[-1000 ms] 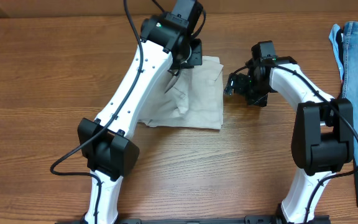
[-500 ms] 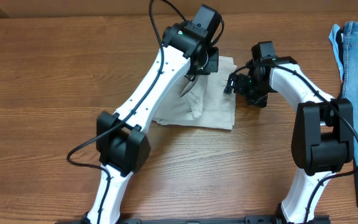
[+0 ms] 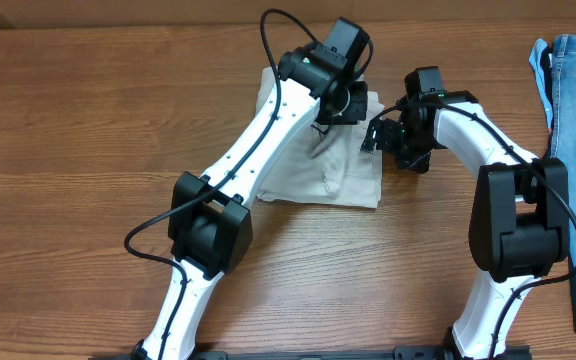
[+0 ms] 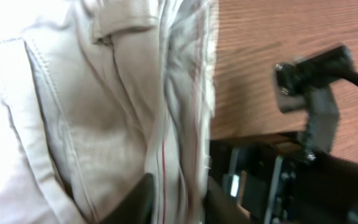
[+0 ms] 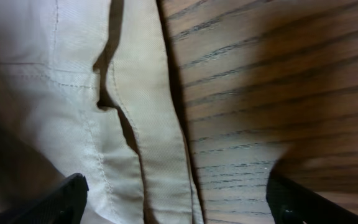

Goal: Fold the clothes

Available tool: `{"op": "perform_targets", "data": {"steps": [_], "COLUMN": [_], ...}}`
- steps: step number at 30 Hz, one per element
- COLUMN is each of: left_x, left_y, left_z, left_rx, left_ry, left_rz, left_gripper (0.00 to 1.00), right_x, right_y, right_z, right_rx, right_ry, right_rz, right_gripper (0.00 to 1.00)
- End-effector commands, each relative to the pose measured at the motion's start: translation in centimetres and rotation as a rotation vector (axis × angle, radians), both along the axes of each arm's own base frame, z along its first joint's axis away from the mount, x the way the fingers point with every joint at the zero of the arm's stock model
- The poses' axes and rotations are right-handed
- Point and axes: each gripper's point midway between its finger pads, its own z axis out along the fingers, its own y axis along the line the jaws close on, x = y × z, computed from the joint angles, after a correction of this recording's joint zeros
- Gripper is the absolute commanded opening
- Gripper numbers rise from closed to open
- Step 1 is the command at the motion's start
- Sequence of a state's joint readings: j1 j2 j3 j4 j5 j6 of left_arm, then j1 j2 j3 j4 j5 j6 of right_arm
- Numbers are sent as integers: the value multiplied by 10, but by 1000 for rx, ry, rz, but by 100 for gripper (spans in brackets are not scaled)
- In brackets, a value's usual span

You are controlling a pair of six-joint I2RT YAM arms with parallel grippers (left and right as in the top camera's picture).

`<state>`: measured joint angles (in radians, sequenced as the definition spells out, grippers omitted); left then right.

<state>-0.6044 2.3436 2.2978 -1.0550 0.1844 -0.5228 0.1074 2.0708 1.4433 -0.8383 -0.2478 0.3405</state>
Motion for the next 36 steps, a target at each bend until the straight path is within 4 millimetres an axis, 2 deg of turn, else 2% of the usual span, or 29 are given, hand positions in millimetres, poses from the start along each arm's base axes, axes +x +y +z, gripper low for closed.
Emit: {"op": "perform_targets", "data": {"steps": [1, 3, 4, 7, 11, 15, 16, 17, 18, 22, 27, 31, 36], "left_x": [-7, -7, -7, -6, 2, 14, 23, 28, 31, 42, 35, 25, 17], "left_y": [-19, -19, -19, -16, -2, 32, 59, 76, 88, 165, 264, 311, 342], "left_z": [11, 11, 11, 11, 21, 46, 61, 68, 72, 83, 65, 60, 57], "left_rx": [-35, -30, -30, -29, -35, -37, -33, -29, -25, -1, 57, 79, 96], "left_ry": [-21, -31, -30, -27, -33, -60, -74, -79, -81, -43, 106, 165, 199], "left_rz": [-47, -64, -64, -59, -32, 24, 76, 112, 137, 291, 481, 554, 587], "left_gripper": [43, 68, 71, 71, 71, 77, 81, 90, 100, 100, 100, 100, 100], "right_x": [-17, -15, -14, -9, -1, 7, 7, 5, 4, -12, -33, -45, -56], "right_y": [-3, -8, -11, -25, -59, -86, -93, -93, -91, -66, -22, 6, 26], "right_z": [-17, -15, -13, -1, 28, 69, 91, 102, 109, 133, 131, 121, 102], "right_rx": [-17, -16, -15, -19, -64, -68, -67, -59, -50, 43, 118, 114, 93], "right_ry": [67, 71, 74, 84, 90, 54, 29, 15, 7, 2, 55, 86, 118], "right_rz": [-11, -32, -40, -77, -146, -210, -221, -205, -192, -106, 45, 121, 153], "right_gripper": [100, 100, 100, 100, 100, 100, 100, 100, 100, 100, 100, 100, 100]}}
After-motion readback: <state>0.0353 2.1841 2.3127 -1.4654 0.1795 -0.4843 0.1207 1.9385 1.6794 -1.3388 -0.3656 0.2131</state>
